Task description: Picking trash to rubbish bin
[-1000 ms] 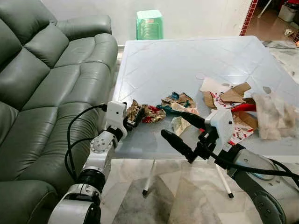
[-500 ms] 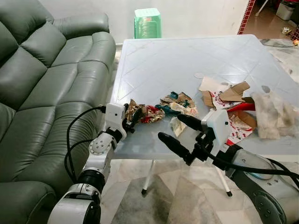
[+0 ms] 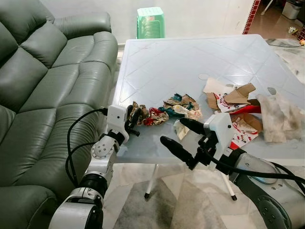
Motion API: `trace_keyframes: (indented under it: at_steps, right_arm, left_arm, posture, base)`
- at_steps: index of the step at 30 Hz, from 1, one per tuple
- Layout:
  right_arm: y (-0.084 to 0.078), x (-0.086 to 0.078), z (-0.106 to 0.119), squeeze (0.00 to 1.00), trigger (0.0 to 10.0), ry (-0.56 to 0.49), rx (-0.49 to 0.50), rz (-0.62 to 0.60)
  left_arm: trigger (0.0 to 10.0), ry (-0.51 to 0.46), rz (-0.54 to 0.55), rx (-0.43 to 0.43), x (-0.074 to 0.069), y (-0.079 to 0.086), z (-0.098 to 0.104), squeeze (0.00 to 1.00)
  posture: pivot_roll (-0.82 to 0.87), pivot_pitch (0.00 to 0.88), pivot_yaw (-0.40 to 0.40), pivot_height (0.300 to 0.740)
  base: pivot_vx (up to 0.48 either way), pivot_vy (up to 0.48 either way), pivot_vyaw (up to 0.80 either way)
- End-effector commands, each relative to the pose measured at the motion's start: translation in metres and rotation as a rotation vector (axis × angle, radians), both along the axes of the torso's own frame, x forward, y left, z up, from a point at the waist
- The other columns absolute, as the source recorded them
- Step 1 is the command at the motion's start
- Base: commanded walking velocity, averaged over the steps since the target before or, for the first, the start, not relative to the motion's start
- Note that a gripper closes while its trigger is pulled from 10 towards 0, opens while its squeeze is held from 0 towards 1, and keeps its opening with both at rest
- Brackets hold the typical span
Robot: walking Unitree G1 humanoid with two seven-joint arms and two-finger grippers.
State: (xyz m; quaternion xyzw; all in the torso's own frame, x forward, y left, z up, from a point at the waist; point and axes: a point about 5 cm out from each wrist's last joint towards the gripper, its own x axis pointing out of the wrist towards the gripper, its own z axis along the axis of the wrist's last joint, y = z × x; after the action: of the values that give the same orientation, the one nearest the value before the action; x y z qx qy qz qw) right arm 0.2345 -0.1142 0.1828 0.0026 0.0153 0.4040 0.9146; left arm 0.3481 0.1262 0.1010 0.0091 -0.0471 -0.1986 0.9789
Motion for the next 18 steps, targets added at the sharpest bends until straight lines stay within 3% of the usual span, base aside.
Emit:
trace_keyframes:
  at_steps: [1,9,14,18]
  right_arm:
    - [0.003,0.000,0.005,0.00,10.0,-0.029,-0.002,0.005]
    - [0.003,0.004,0.006,0.00,10.0,-0.043,-0.001,-0.019]
    - [0.003,0.005,0.006,0.00,10.0,-0.045,0.000,-0.021]
    - [0.003,0.008,0.007,0.00,10.0,-0.060,0.000,-0.044]
  left_arm:
    - [0.0,-0.016,0.011,0.012,0.001,0.000,0.002,0.00]
    - [0.0,-0.227,0.121,0.085,0.004,0.000,0.029,0.00]
    - [0.0,-0.256,0.134,0.092,0.004,0.001,0.034,0.00]
    - [0.0,-0.432,0.223,0.077,0.006,0.004,0.066,0.00]
  posture:
    - [-0.22,0.077,0.026,0.740]
    - [-0.21,0.072,0.027,0.740]
    - [-0.21,0.072,0.028,0.740]
    - [-0.20,0.065,0.031,0.740]
  base:
    - [0.000,0.000,0.00]
    - [0.000,0.000,0.00]
    - [0.000,0.000,0.00]
    - [0.000,0.000,0.00]
